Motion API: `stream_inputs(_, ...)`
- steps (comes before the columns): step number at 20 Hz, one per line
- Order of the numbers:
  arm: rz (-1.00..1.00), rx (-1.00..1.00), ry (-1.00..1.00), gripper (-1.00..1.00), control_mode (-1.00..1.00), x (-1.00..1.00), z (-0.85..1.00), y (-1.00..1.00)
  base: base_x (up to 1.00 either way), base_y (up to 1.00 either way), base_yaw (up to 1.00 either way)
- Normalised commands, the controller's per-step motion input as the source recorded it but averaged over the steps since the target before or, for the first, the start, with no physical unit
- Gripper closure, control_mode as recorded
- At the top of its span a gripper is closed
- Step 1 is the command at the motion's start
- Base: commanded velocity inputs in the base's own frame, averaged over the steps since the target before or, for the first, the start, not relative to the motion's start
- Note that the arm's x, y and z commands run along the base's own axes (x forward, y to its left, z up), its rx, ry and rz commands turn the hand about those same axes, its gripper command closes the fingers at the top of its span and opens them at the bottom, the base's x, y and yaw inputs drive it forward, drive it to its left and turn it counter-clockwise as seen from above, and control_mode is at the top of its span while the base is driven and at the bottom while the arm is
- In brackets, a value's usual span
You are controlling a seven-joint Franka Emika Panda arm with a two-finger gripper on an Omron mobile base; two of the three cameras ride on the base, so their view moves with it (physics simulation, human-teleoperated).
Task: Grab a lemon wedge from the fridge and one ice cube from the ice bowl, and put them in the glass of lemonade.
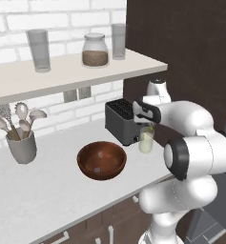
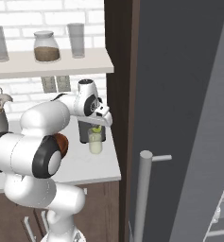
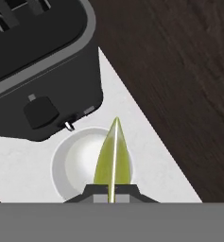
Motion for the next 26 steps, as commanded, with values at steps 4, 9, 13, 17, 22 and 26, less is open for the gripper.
stream_inputs(4,0.0,0.0,0.0,1.0,-1.0,-0.01,0.0,0.03,0.0,0.0,0.0)
stream_inputs(9,0.0,0.0,0.0,1.0,-1.0,0.01,0.0,0.0,0.0,0.0,0.0)
stream_inputs(13,0.0,0.0,0.0,1.0,-1.0,0.0,0.0,0.0,0.0,0.0,0.0)
stream_inputs(17,0.0,0.0,0.0,-1.0,-1.0,0.0,0.0,0.0,0.0,0.0,0.0)
stream_inputs(22,0.0,0.0,0.0,-1.0,-1.0,0.0,0.0,0.0,0.0,0.0,0.0)
stream_inputs(26,0.0,0.0,0.0,-1.0,-1.0,0.0,0.0,0.0,0.0,0.0,0.0)
